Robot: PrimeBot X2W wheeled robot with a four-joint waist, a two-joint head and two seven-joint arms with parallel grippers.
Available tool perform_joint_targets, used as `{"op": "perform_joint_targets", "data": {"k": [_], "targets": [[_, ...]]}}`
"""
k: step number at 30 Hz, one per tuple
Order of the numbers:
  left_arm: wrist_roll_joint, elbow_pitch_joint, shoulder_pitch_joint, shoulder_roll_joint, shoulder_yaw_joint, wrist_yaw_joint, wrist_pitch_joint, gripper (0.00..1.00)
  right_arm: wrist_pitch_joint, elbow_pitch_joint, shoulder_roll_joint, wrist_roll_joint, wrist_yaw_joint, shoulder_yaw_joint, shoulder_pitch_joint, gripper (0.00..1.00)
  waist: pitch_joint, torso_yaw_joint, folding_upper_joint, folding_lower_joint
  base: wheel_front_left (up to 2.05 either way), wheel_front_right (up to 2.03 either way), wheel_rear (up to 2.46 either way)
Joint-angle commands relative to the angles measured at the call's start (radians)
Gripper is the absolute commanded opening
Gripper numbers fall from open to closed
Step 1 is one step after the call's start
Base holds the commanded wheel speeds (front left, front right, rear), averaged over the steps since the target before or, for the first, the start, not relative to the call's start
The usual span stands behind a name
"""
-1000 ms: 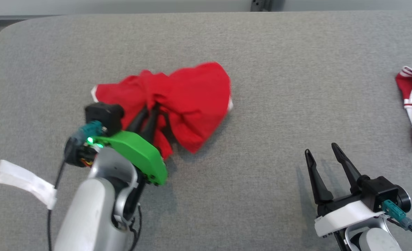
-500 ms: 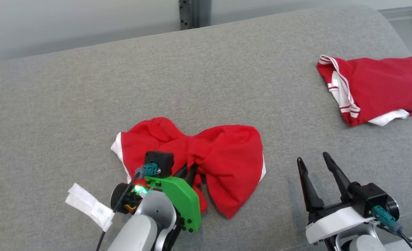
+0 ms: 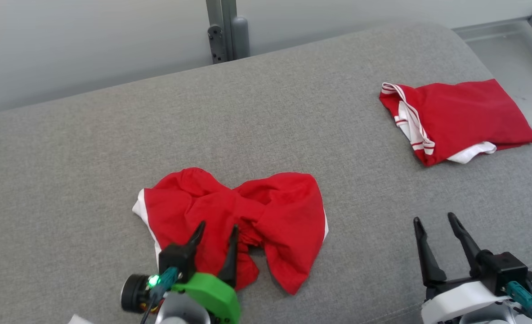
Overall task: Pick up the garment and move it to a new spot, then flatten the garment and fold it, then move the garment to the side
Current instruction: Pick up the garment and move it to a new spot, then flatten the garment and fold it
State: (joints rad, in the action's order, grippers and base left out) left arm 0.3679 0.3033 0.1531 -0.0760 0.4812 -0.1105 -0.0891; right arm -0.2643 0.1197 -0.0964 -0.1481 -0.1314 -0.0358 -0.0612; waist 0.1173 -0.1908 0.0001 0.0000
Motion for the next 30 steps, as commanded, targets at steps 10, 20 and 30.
{"op": "perform_joint_targets", "data": {"k": [10,20,30], "targets": [[0.008,-0.046,-0.227,-0.084,-0.122,-0.02,-0.176,1.0,0.0,-0.076,-0.028,0.079,0.001,0.119,-0.091,1.0,-0.107,0.16,-0.0001,0.0,0.0,0.0,0.0],[-0.094,-0.123,-0.319,-0.04,-0.28,0.096,-0.176,1.0,0.0,-0.063,0.006,0.113,0.001,0.169,-0.125,1.0,-0.14,0.227,-0.0001,0.0,0.0,0.0,0.0],[-0.165,-0.159,-0.358,0.008,-0.392,0.169,-0.176,1.0,0.0,-0.07,0.03,0.118,0.001,0.16,-0.135,1.0,-0.154,0.231,-0.0001,0.0,0.0,0.0,0.0]]}}
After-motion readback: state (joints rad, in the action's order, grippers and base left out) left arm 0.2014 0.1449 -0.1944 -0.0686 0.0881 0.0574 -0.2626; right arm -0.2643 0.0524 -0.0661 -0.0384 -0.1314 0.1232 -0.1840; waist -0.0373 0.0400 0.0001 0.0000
